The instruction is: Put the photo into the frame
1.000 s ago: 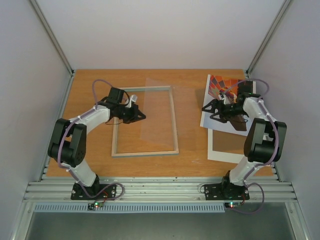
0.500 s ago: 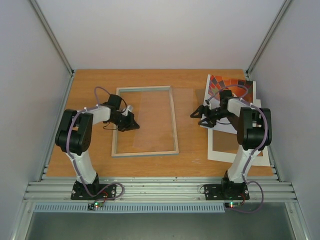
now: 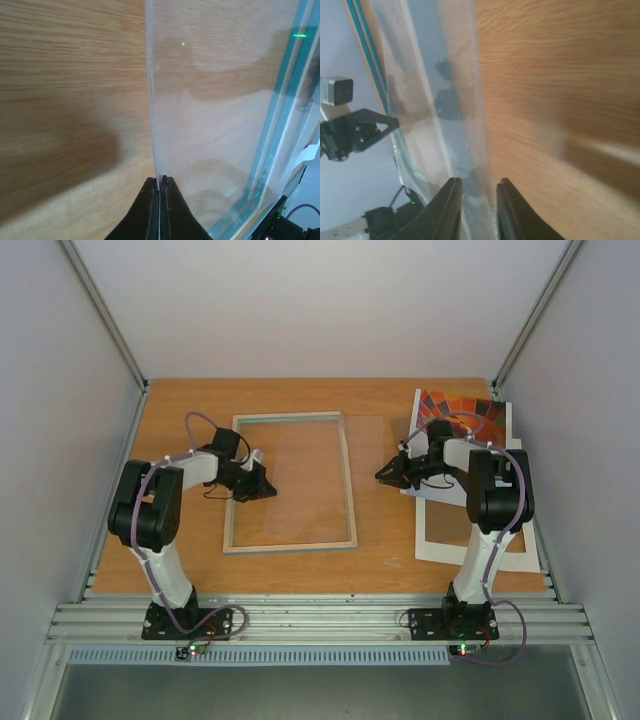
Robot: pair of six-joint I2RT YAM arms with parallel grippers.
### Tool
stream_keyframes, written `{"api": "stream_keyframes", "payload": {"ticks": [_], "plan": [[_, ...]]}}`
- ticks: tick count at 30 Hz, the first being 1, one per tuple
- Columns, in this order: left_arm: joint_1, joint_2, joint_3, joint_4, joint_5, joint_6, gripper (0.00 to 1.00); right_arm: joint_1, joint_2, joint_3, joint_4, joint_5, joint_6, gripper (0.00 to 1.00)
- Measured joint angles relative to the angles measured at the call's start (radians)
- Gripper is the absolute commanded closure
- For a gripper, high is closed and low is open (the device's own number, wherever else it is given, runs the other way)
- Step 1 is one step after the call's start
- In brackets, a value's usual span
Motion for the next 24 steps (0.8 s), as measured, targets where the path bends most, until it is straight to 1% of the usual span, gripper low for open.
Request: {"api": "stream_keyframes", "payload": {"ticks": [1, 2, 9, 14, 19, 24], "plan": [[0.0, -0.01, -0.002, -0.002, -0.003, 0.005, 1.0, 0.006, 0.0, 0.0, 0.009, -0.002, 0.013, 0.96], [0.0, -0.025, -0.005, -0.007, -0.009, 0.012, 0.99, 0.014, 0.0, 0.0, 0.017, -0.007, 0.023, 0.98], [0.008, -0.196, -0.029, -0.067, -0.074, 0.056, 1.0, 0.081, -0.011, 0.019, 0.069, -0.021, 0.065, 0.99], [0.018, -0.283, -0.032, -0.151, -0.114, 0.086, 0.99, 0.13, -0.014, 0.051, 0.086, -0.021, 0.086, 0.99], [0.064, -0.32, -0.032, -0.225, -0.152, 0.105, 0.97, 0.159, -0.011, 0.078, 0.095, -0.035, 0.118, 0.99], [0.14, -0.329, -0.025, -0.301, -0.196, 0.127, 0.97, 0.232, 0.017, 0.149, 0.139, -0.04, 0.161, 0.99]]}}
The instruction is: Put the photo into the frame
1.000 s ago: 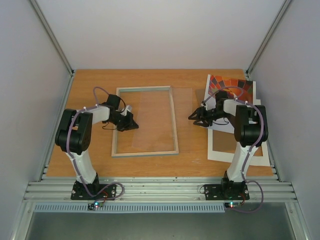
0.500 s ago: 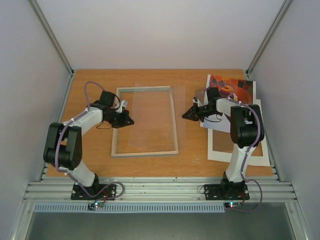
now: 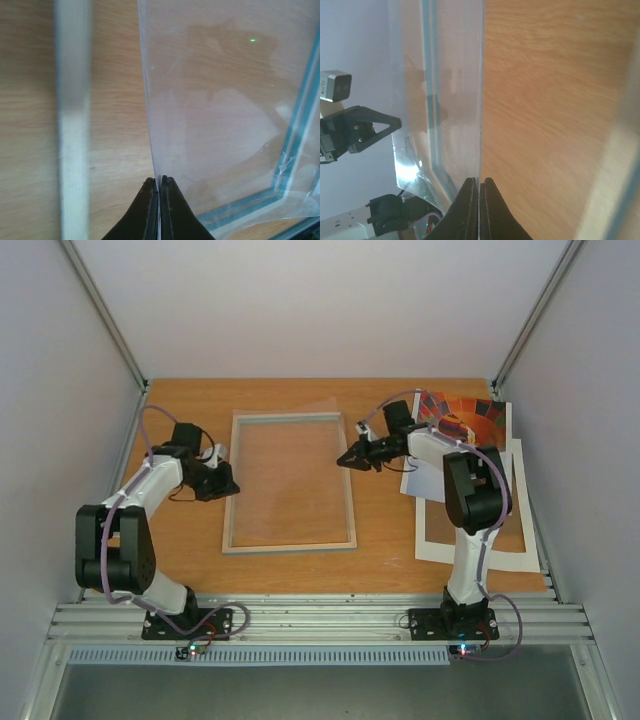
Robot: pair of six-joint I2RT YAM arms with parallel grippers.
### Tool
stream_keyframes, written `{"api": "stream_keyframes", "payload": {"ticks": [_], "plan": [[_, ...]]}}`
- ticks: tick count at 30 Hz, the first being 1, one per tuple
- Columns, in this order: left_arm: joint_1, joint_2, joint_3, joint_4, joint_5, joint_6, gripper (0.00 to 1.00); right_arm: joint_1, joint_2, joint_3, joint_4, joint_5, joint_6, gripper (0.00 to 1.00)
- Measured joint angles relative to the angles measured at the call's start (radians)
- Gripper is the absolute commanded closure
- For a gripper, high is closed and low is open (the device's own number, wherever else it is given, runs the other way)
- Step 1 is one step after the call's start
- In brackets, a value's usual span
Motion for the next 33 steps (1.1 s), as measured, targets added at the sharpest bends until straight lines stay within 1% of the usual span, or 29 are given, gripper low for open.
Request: {"api": "stream_keyframes", "payload": {"ticks": [2, 3, 4, 6, 7, 8, 10, 18, 25, 33], "plan": [[0.04, 0.0, 0.0, -0.029, -0.011, 0.008, 0.94, 0.031, 0.032, 0.042, 0.023, 0.002, 0.014, 0.99], [0.054, 0.0, 0.0, -0.04, -0.016, 0.015, 0.89, 0.042, 0.048, 0.058, 0.032, 0.003, 0.022, 0.99], [0.067, 0.0, 0.0, -0.05, -0.02, 0.023, 0.81, 0.056, 0.067, 0.076, 0.041, 0.005, 0.034, 0.99], [0.089, 0.0, 0.0, -0.076, -0.039, 0.037, 0.54, 0.077, 0.096, 0.092, 0.062, 0.013, 0.057, 0.99], [0.094, 0.0, 0.001, -0.09, -0.049, 0.048, 0.45, 0.085, 0.104, 0.092, 0.07, 0.019, 0.065, 0.99], [0.097, 0.0, 0.003, -0.1, -0.055, 0.058, 0.39, 0.092, 0.111, 0.092, 0.075, 0.024, 0.072, 0.99], [0.105, 0.0, 0.009, -0.118, -0.075, 0.071, 0.33, 0.1, 0.118, 0.092, 0.084, 0.035, 0.085, 0.99], [0.183, 0.027, 0.048, -0.124, -0.174, 0.101, 0.32, 0.111, 0.122, 0.087, 0.101, 0.086, 0.105, 0.99], [0.185, 0.059, 0.047, -0.069, -0.2, 0.105, 0.32, 0.111, 0.113, 0.058, 0.055, 0.129, 0.095, 0.99], [0.185, 0.145, 0.047, 0.01, -0.199, 0.092, 0.33, 0.095, 0.096, 0.052, -0.01, 0.164, 0.058, 0.99]]}}
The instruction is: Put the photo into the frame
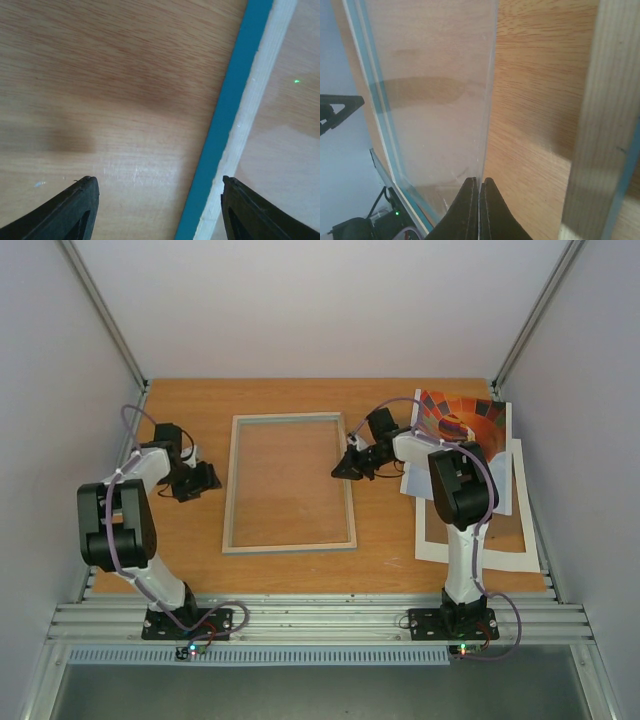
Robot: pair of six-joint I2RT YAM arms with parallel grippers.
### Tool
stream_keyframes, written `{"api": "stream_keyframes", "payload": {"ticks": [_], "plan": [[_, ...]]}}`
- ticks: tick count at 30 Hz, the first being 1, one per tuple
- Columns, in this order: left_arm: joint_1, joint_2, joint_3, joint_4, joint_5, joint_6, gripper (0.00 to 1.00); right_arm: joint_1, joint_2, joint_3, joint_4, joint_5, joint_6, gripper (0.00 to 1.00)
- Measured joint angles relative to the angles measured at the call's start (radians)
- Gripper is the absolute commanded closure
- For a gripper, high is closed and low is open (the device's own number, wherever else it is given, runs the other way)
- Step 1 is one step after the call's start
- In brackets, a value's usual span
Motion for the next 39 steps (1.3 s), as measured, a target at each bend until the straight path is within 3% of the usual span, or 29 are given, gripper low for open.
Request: {"api": "stream_keyframes", "payload": {"ticks": [39], "plan": [[-0.002, 0.088, 0.0, 0.051, 0.017, -0.018, 0.35, -0.008, -0.064, -0.012, -0.049, 0.073, -0.096, 0.99]]}}
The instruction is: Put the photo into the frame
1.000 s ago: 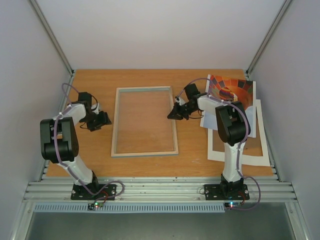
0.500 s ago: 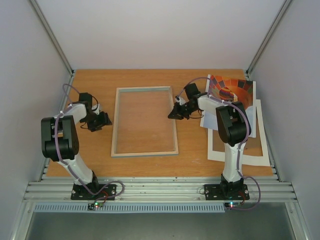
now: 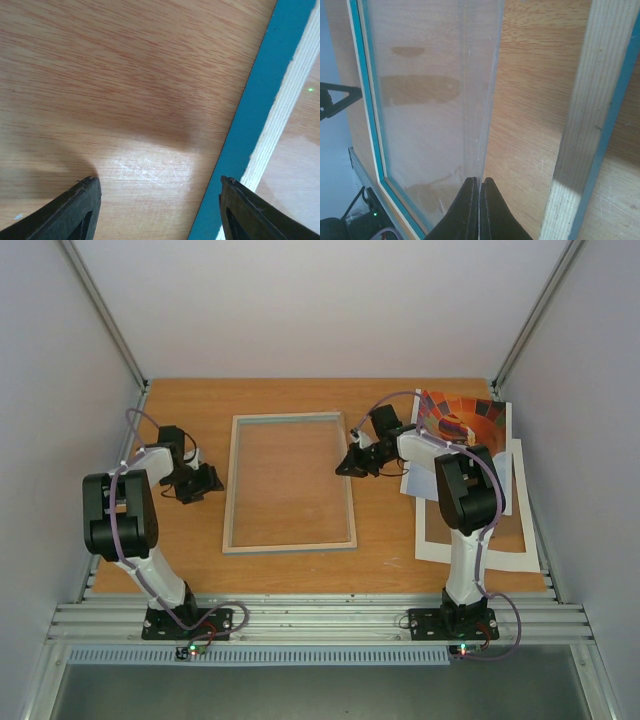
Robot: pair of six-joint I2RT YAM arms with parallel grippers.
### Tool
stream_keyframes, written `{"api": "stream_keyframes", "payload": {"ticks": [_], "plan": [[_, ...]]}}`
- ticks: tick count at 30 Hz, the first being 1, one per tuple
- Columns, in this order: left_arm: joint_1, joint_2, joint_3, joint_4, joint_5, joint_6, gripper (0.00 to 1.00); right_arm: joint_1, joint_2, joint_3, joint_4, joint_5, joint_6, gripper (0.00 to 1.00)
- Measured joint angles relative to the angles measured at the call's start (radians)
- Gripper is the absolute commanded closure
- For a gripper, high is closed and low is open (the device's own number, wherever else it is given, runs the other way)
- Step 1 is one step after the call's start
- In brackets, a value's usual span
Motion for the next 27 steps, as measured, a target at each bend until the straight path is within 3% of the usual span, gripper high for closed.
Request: {"api": "stream_keyframes", "payload": {"ticks": [4, 9, 12, 22, 25, 27], "plan": [[0.0, 0.0, 0.0, 0.0, 0.001, 0.0, 0.34, 0.0, 0.0, 0.0, 0.0, 0.0, -0.006, 0.89], [-0.003, 0.0, 0.0, 0.001, 0.002, 0.0, 0.32, 0.0, 0.0, 0.001, -0.014, 0.034, -0.023, 0.57], [-0.003, -0.001, 0.0, 0.003, 0.002, -0.001, 0.31, 0.0, -0.008, 0.001, -0.032, 0.068, -0.032, 0.48], [-0.005, -0.042, 0.0, 0.014, -0.029, 0.014, 0.25, 0.0, -0.118, 0.004, -0.122, 0.169, -0.13, 0.48], [-0.014, -0.071, 0.008, 0.013, -0.039, 0.051, 0.03, -0.008, -0.129, 0.004, -0.142, 0.164, -0.166, 0.36], [-0.035, -0.097, 0.026, 0.012, -0.055, 0.082, 0.01, -0.019, -0.137, 0.008, -0.167, 0.151, -0.197, 0.29]]}}
